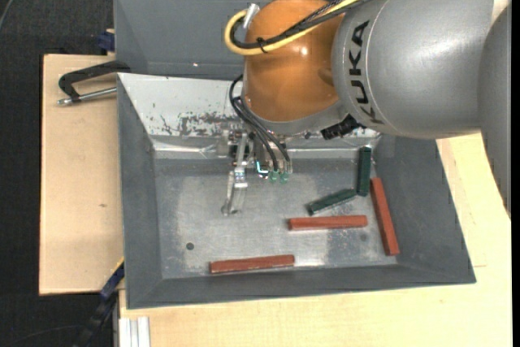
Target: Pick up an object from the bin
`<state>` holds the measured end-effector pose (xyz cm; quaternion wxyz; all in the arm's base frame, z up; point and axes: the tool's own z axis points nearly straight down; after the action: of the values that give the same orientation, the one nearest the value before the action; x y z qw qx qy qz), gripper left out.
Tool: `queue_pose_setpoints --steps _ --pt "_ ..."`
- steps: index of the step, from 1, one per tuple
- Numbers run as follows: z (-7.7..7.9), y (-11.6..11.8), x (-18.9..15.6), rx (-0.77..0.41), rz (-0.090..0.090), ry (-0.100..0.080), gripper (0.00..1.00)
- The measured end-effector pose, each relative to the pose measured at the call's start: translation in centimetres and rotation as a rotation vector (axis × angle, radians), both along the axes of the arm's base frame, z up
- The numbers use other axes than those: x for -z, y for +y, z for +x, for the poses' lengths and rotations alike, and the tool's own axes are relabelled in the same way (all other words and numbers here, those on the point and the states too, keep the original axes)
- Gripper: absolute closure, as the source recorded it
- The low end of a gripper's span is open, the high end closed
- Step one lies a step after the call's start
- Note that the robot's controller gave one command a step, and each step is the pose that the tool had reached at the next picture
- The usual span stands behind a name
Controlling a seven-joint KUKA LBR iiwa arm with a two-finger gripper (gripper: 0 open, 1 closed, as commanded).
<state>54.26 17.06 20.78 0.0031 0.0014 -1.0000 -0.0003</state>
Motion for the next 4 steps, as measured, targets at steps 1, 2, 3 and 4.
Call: queue_pose_setpoints --steps 1,2,3,4 --pt "2.0 -7.9 3.5 0.066 -0.004 -0.004 0.00" --pt "-3.5 -12.0 8.4 0.123 -0.002 0.001 0.00" --pt "-4.0 -16.5 14.1 0.060 -0.002 0.000 0.00" --pt "-3.8 -16.2 13.7 0.058 0.001 -0.006 1.00"
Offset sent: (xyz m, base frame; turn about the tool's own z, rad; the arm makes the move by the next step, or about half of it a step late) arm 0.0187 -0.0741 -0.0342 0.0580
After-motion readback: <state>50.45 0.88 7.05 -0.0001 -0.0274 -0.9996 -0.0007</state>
